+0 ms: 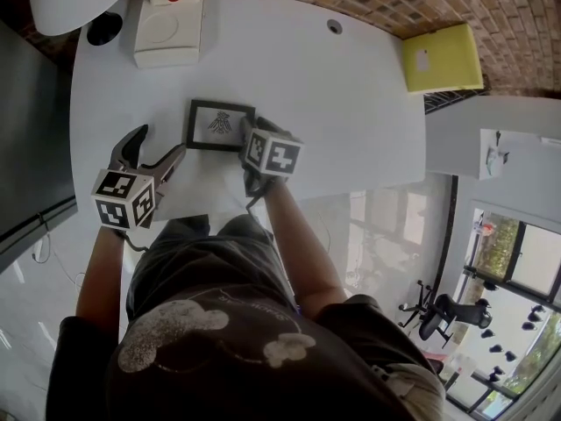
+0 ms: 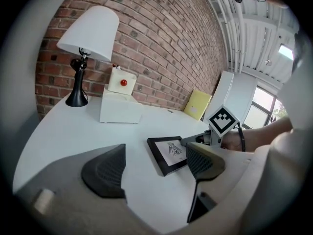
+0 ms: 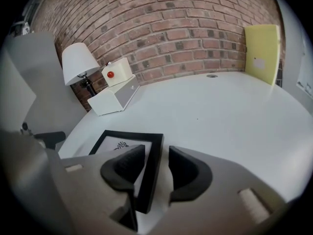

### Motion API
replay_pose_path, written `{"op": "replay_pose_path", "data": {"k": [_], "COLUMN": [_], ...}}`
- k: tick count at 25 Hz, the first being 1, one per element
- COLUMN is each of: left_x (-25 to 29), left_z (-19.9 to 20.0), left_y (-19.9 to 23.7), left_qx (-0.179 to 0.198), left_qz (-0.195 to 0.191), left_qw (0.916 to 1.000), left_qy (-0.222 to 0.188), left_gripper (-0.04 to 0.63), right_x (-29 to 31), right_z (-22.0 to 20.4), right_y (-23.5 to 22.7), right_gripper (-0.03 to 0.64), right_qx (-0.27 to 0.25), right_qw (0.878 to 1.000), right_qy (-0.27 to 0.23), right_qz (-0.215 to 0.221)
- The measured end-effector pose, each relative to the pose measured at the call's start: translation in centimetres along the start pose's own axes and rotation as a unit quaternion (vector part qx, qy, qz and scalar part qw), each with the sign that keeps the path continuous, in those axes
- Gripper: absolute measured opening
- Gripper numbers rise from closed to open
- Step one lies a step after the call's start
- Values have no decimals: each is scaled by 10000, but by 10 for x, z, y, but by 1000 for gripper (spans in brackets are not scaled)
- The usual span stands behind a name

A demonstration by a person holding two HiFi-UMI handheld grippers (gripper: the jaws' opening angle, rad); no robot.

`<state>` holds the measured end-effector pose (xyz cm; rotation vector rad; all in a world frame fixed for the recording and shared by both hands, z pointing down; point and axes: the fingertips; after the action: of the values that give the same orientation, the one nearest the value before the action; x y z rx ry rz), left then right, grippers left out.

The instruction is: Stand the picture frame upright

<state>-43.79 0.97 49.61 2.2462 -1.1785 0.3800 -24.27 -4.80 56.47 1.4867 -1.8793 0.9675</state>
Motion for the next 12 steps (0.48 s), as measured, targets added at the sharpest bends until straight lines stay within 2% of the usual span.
{"op": "replay_pose_path", "data": {"k": [3,5,12], "left_x": [5,8,19], "left_z": [0,0,1], "left_y": [-4,-7,-16], "left_qx": [47,59,115], "left_qz": [-68,-120,-237], "left_qw": [9999,9998,9994], "left_qy": [67,112,224], "left_gripper": [402,402,400], "right_x": [0,1,-3], "right_z": [1,1,4], "right_y": [2,2,-5], "right_gripper": [103,100,77], "right_qx": [-212,-336,-59], "right_qw": [9997,9991,9995], "right_qy": [141,202,72], "right_qz": [-70,-151,-306]}}
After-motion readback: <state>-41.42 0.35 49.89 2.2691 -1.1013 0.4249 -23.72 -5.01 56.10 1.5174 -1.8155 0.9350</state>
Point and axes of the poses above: the fingertips, and each gripper's own axes: x forward along the fingers, y to its left, z out of its top, and after that the axes turned 3 degrees about -z, right-handed
